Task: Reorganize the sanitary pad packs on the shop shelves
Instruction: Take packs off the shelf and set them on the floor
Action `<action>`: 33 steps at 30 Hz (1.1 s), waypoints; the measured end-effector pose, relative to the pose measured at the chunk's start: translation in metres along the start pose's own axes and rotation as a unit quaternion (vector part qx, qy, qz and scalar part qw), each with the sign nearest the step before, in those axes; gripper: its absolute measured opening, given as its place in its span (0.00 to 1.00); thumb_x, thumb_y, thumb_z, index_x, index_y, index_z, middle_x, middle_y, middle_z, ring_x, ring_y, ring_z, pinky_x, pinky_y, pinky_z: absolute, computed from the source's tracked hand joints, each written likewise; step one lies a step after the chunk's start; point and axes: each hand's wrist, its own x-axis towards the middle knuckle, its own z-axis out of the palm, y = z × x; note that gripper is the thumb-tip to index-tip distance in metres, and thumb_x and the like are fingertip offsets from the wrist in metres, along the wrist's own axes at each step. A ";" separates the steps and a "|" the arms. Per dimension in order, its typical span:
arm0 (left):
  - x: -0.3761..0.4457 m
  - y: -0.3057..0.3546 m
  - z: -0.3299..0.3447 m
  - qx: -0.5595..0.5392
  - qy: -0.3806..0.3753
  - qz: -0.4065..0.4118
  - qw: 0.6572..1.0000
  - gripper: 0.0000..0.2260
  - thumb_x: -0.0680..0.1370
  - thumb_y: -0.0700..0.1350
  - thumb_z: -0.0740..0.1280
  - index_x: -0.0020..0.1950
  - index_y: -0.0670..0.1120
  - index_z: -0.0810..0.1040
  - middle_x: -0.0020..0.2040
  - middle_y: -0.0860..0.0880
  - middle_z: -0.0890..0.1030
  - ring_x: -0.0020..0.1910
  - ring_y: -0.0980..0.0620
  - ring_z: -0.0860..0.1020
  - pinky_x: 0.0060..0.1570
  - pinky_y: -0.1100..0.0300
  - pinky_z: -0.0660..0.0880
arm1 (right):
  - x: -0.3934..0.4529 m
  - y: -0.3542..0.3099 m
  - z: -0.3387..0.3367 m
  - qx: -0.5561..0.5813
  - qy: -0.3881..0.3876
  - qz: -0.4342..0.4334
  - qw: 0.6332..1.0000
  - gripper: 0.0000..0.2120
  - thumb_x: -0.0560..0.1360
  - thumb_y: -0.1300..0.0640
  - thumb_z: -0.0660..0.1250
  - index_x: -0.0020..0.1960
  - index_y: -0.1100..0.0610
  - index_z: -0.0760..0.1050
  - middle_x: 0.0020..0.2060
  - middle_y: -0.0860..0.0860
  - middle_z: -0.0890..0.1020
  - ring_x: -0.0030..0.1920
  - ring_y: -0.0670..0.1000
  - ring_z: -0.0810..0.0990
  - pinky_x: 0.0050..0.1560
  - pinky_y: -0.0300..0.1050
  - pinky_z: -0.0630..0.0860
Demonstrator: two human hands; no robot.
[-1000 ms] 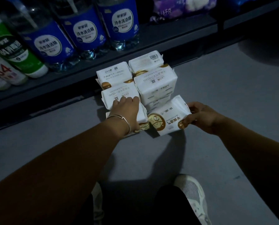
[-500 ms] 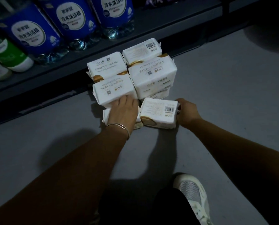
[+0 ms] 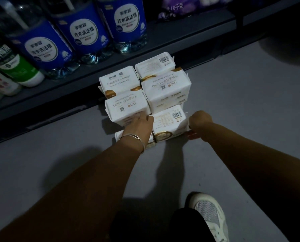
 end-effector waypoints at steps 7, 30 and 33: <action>0.006 -0.019 -0.079 -0.039 0.003 0.060 0.997 0.15 0.77 0.42 0.64 0.64 0.44 0.68 0.61 0.44 0.71 0.56 0.43 0.74 0.53 0.52 0.73 | -0.029 -0.042 -0.058 -0.156 0.054 -0.137 0.977 0.09 0.78 0.62 0.59 0.53 0.66 0.75 0.50 0.61 0.81 0.50 0.58 0.81 0.54 0.51 0.79; -0.042 -0.173 -0.372 -0.073 0.279 0.107 0.952 0.13 0.74 0.45 0.69 0.57 0.43 0.76 0.56 0.44 0.78 0.56 0.45 0.76 0.53 0.60 0.69 | -0.247 -0.299 -0.154 -0.256 0.252 -0.460 0.812 0.14 0.71 0.61 0.67 0.56 0.59 0.79 0.52 0.56 0.82 0.56 0.57 0.78 0.50 0.42 0.71; -0.037 -0.183 -0.398 -0.059 0.295 0.127 0.945 0.12 0.75 0.45 0.68 0.57 0.43 0.76 0.55 0.44 0.79 0.55 0.46 0.76 0.53 0.60 0.70 | -0.247 -0.314 -0.157 -0.250 0.276 -0.458 0.807 0.12 0.71 0.63 0.66 0.54 0.61 0.79 0.50 0.58 0.82 0.52 0.59 0.79 0.48 0.46 0.75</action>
